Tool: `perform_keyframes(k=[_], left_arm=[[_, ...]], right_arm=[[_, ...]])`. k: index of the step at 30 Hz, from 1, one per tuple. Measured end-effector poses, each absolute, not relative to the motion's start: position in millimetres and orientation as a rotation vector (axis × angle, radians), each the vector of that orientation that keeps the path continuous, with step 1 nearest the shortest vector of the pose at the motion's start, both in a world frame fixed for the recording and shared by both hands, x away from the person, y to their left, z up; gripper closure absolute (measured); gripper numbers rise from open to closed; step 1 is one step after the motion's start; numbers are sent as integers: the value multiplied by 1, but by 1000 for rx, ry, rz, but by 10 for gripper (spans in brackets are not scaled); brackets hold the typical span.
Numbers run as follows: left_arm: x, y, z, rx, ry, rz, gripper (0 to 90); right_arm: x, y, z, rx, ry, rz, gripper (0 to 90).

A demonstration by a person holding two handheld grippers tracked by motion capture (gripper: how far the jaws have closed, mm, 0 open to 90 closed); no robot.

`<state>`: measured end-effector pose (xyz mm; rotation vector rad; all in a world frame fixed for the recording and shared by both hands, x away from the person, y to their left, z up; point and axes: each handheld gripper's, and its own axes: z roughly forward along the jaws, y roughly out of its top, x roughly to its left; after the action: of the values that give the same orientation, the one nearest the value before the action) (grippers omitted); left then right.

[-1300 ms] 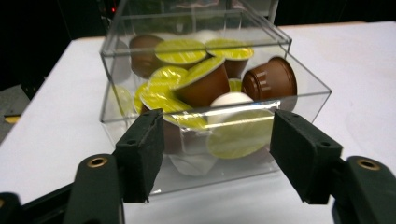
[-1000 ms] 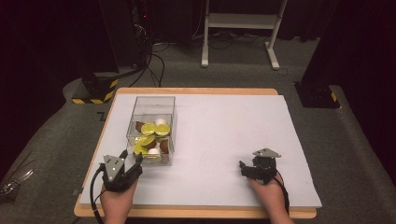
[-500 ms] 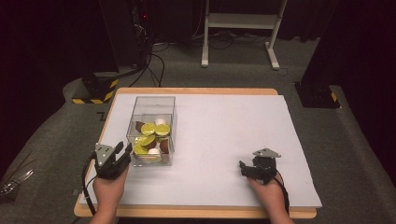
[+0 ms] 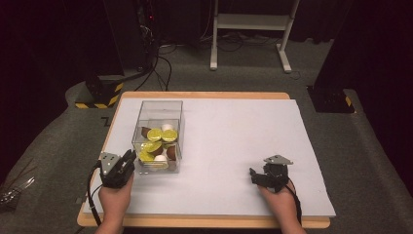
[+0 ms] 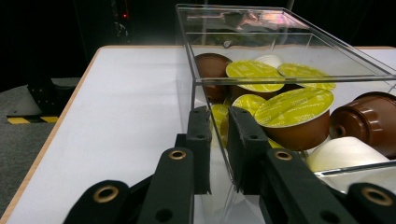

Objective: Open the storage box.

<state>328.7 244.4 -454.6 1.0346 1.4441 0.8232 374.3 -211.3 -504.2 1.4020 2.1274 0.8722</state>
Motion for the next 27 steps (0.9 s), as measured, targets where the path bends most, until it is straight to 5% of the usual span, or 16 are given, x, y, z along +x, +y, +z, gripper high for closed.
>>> perform_keyframes(k=[19, 27], left_arm=[[336, 245, -462, 1029, 1449, 792, 733], [334, 243, -463, 1028, 1442, 819, 833]], right_arm=[[374, -211, -504, 1404, 2126, 872, 172], [374, -211, -504, 1406, 2125, 872, 172]])
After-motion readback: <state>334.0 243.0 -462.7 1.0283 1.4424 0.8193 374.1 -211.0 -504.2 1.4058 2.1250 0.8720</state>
